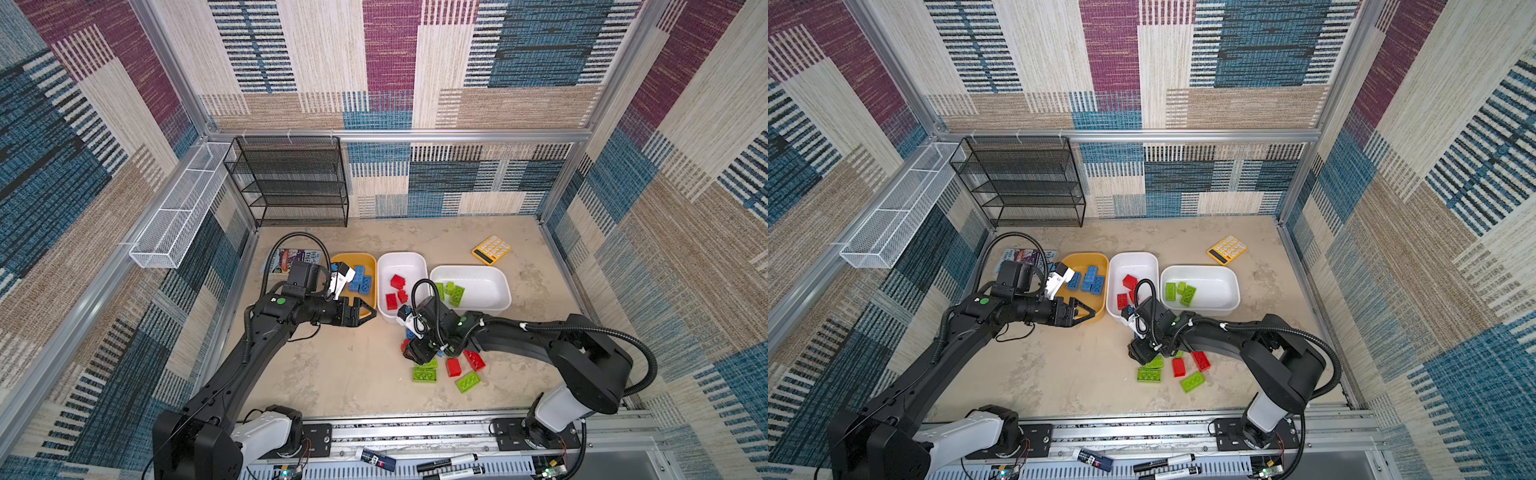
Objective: Sort the legos into containers by color
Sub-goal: 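Grasp a red brick from the pile with the right gripper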
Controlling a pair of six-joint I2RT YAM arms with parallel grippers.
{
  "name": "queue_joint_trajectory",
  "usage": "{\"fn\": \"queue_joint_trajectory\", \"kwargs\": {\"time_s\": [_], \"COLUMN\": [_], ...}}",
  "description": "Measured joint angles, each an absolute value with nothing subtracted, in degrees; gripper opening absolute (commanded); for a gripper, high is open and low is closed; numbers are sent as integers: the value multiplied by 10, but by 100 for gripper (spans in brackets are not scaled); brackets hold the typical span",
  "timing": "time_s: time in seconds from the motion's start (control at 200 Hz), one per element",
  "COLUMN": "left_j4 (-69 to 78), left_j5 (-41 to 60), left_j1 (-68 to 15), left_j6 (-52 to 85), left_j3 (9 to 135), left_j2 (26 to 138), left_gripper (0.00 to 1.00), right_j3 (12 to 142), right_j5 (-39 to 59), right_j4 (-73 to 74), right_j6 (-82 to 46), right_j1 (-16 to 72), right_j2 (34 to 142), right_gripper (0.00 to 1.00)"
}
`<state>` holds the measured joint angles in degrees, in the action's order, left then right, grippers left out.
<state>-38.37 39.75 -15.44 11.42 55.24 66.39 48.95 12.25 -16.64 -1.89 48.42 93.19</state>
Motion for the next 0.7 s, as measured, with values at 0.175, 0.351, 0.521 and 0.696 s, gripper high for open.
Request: {"fn": "queue_joint_trajectory", "kwargs": {"time_s": [0.175, 0.351, 0.521, 0.696], "left_j4": [-385, -394, -399, -419], "left_j5": [397, 393, 393, 392], "left_j1": [-151, -149, -147, -138], "left_j6": [114, 110, 109, 105], "left_j3": [549, 549, 549, 578], "left_j2": [656, 652, 653, 653], "left_gripper": [91, 91, 91, 91], "right_j3": [507, 509, 512, 547], "right_j5": [109, 94, 84, 83], "right_j4": [-165, -166, -179, -205], "right_j6": [1, 8, 11, 9], "right_j1": [501, 512, 517, 517], "right_j2": [962, 963, 940, 872], "right_gripper": [48, 33, 27, 27]}}
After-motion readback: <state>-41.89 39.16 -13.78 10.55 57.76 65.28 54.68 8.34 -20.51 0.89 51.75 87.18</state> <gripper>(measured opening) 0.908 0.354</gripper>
